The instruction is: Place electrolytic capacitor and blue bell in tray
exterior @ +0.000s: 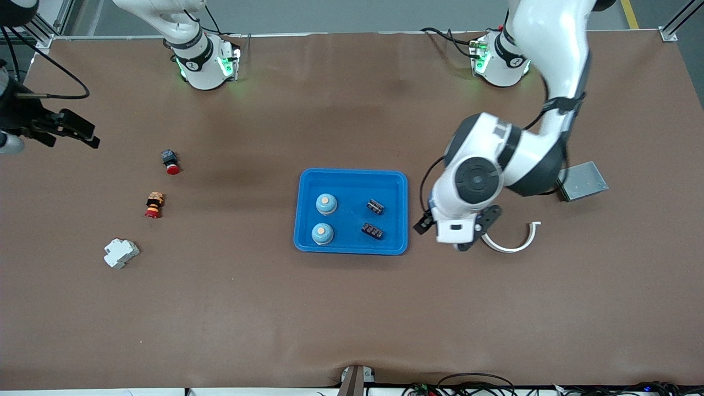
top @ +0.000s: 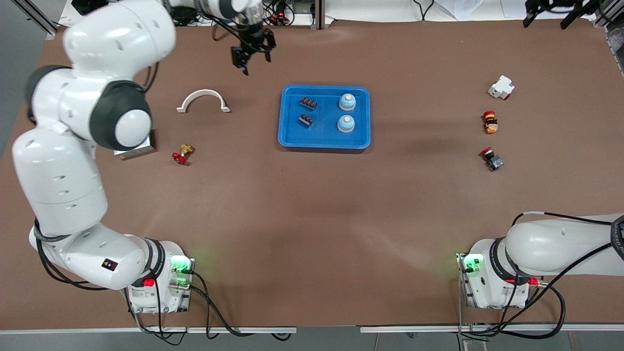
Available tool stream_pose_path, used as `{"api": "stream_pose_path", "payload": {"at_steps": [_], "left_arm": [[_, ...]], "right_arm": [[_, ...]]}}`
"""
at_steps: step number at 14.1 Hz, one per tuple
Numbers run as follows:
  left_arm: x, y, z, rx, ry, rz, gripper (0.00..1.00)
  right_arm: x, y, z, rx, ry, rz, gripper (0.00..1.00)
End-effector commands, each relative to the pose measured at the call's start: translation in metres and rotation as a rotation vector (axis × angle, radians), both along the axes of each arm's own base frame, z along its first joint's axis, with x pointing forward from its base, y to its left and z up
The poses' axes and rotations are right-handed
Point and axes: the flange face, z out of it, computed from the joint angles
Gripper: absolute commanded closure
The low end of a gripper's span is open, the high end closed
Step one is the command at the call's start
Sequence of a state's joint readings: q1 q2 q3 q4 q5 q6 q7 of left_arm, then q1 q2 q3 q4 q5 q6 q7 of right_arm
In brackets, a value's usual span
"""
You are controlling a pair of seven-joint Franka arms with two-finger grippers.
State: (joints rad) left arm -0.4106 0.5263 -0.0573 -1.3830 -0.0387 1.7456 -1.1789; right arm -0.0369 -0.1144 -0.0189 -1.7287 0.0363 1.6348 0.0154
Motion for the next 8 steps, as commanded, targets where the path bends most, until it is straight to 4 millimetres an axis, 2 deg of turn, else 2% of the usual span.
{"api": "stream_pose_path", "payload": {"at_steps": [1,3,6,8], "left_arm": [[-0.029,0.057,0.034,-0.044,0.02,-0.088,0.0],[-0.041,0.101,0.048,-0.074,0.022,-0.17,0.0],[-0.058,0.155,0.059,-0.103,0.022,-0.286,0.0],[-0.066,0.183,0.062,-0.122,0.024,-0.358,0.0]], "right_arm": [[0.024,-0.004,0.015,0.005,0.033,-0.028,0.0],[0.029,-0.003,0.013,0.003,0.026,-0.024,0.0],[0.035,0.005,0.012,0.006,0.017,-0.015,0.0],[0.035,0.006,0.01,0.003,0.02,-0.009,0.0]]}}
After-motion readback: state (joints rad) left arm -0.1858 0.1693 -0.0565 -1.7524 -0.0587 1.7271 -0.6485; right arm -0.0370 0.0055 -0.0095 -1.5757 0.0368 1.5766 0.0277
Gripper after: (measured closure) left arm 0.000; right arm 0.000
